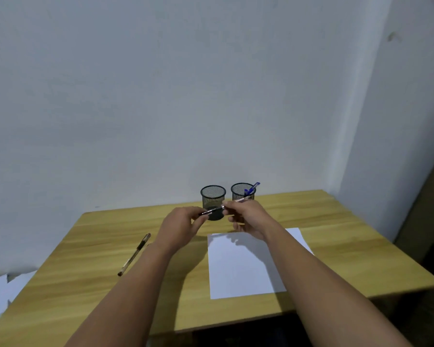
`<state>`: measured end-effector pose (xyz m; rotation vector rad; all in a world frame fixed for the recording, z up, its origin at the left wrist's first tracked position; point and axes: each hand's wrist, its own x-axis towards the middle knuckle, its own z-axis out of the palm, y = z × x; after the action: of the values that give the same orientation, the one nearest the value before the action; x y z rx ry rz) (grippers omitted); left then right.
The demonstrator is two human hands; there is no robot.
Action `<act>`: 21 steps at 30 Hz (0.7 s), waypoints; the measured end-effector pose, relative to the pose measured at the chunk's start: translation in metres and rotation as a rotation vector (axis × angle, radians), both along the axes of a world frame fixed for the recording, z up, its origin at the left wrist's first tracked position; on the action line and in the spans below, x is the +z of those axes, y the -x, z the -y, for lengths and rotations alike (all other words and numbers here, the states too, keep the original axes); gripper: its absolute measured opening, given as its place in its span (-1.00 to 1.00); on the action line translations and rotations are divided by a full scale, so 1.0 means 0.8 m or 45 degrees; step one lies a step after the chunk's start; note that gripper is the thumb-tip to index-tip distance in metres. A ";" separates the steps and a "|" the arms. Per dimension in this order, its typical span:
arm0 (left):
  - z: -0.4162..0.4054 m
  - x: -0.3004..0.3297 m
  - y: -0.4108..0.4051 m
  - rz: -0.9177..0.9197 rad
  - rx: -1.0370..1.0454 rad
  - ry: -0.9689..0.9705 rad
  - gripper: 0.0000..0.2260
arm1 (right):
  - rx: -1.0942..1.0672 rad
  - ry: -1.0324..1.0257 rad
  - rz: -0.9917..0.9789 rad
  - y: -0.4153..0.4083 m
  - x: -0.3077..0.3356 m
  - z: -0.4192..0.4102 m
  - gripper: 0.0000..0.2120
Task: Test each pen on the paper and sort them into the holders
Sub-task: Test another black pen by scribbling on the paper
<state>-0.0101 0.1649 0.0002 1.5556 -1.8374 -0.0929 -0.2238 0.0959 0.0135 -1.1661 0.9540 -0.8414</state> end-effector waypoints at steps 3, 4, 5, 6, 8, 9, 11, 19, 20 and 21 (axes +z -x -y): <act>0.004 0.001 0.010 -0.072 -0.064 -0.070 -0.77 | -0.003 0.027 0.024 -0.016 -0.005 0.000 -0.83; 0.004 0.002 0.012 -0.104 -0.081 -0.098 -0.77 | -0.028 0.035 0.031 -0.021 -0.006 0.001 -0.81; 0.005 0.003 0.013 -0.146 -0.099 -0.136 -0.78 | -0.064 0.042 0.031 -0.024 -0.007 0.002 -0.79; 0.005 0.002 0.014 -0.194 -0.115 -0.182 -0.79 | -0.100 0.042 0.038 -0.028 -0.008 0.004 -0.76; 0.006 0.002 0.015 -0.270 -0.126 -0.261 -0.79 | -0.160 0.030 0.057 -0.034 -0.013 0.007 -0.74; 0.008 0.003 0.016 -0.290 -0.120 -0.285 -0.79 | -0.188 0.023 0.071 -0.037 -0.016 0.009 -0.73; 0.014 0.004 0.018 -0.338 -0.108 -0.323 -0.78 | -0.240 0.005 0.067 -0.047 -0.021 0.014 -0.71; 0.004 -0.050 -0.049 -0.300 0.187 -0.422 -0.83 | -0.673 -0.059 0.163 0.043 -0.006 0.079 -0.76; 0.007 -0.054 -0.048 -0.205 0.268 -0.352 -0.83 | -0.643 0.001 0.084 0.047 -0.001 0.080 -0.77; 0.012 -0.057 -0.044 -0.067 0.331 -0.283 -0.79 | -0.605 0.068 0.007 0.047 0.001 0.079 -0.77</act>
<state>0.0248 0.1554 -0.0457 1.9150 -1.6119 -0.2208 -0.2613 0.0323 0.0141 -0.9921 1.2342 -1.2531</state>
